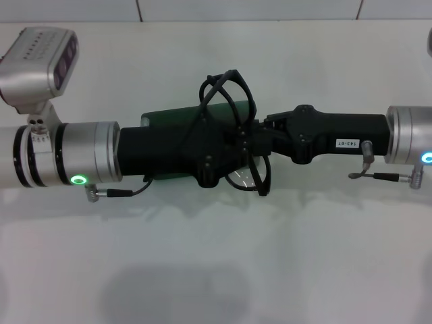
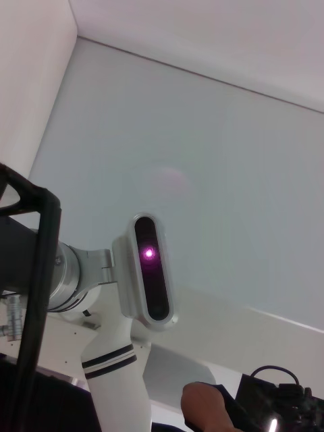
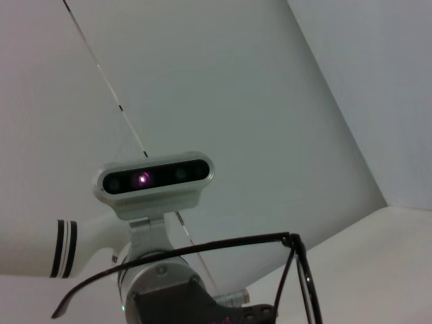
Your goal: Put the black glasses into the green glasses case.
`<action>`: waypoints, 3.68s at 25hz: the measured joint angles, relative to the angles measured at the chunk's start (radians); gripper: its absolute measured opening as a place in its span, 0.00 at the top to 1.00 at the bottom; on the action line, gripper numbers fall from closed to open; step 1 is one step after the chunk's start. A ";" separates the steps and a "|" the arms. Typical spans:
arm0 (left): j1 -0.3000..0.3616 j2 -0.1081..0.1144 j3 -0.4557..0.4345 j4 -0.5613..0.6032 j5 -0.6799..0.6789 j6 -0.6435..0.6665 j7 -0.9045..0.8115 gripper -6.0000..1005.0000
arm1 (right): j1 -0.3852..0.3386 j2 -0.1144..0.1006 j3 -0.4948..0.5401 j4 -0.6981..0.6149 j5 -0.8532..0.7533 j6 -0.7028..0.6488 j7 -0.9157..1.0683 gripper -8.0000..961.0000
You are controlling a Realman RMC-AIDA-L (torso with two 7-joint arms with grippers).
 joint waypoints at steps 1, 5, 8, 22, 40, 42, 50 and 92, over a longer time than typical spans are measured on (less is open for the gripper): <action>0.000 0.000 0.000 0.000 0.000 0.000 0.000 0.99 | 0.000 0.000 0.000 0.000 0.000 0.000 0.000 0.94; 0.000 0.000 0.000 0.000 0.000 0.000 0.000 0.99 | -0.003 0.000 0.003 0.000 0.000 0.003 0.000 0.94; 0.000 0.000 0.000 0.000 0.001 0.000 0.000 0.99 | -0.010 -0.001 0.015 -0.002 0.002 0.004 -0.008 0.94; 0.039 0.006 0.002 0.002 0.046 -0.001 -0.042 0.99 | -0.210 -0.007 0.196 -0.324 0.016 0.113 -0.317 0.94; 0.025 0.003 0.008 0.002 0.052 -0.004 -0.054 0.99 | -0.204 0.000 -0.249 -0.303 0.200 0.318 -0.644 0.94; 0.024 0.003 0.008 0.002 0.052 -0.006 -0.054 0.99 | -0.203 0.000 -0.282 -0.308 0.222 0.315 -0.648 0.94; 0.019 0.002 0.008 0.002 0.051 -0.018 -0.053 0.99 | -0.193 0.000 -0.386 -0.311 0.282 0.290 -0.650 0.94; 0.241 0.061 0.003 0.102 0.060 -0.110 -0.051 0.99 | -0.007 0.000 -0.678 -0.321 0.314 0.605 -0.609 0.93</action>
